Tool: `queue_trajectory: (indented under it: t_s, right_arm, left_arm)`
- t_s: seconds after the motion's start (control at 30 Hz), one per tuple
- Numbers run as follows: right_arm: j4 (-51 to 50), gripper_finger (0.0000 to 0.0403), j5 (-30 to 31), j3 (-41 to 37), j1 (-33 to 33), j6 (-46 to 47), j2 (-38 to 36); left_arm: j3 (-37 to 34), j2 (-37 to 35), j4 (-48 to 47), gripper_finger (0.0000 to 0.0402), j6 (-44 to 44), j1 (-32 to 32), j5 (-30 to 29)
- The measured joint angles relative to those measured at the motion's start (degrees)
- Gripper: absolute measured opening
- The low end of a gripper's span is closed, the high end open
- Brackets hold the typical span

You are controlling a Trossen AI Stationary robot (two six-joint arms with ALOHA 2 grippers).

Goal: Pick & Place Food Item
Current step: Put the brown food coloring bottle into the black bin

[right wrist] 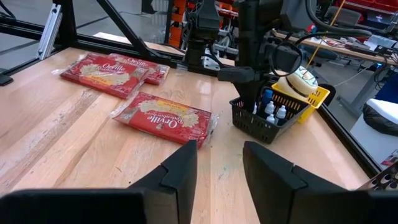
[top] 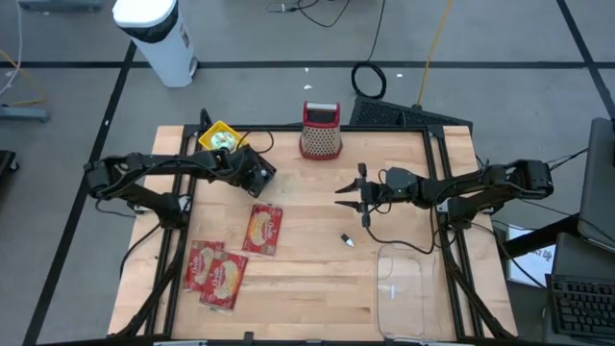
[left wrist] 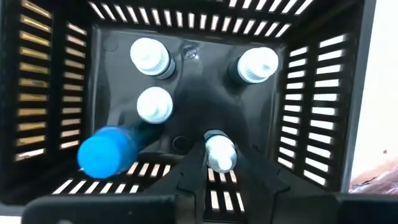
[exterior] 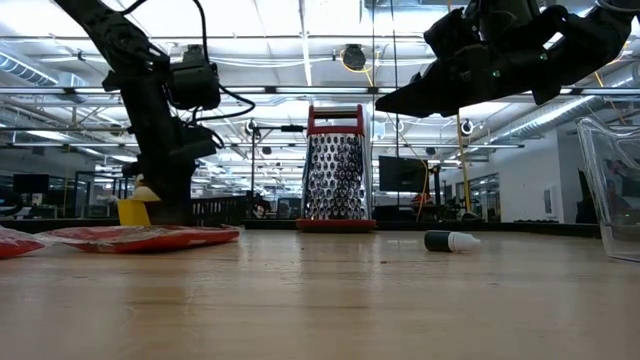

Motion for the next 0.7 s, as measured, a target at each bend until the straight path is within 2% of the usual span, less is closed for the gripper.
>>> queue_trajectory:
  t_s: [0.7]
  right_arm:
    - [-0.22,0.0118,0.00,0.00,0.00,0.00,0.00]
  left_arm:
    - [4.07,-0.33,0.56,0.0087,2.78,0.00,0.66]
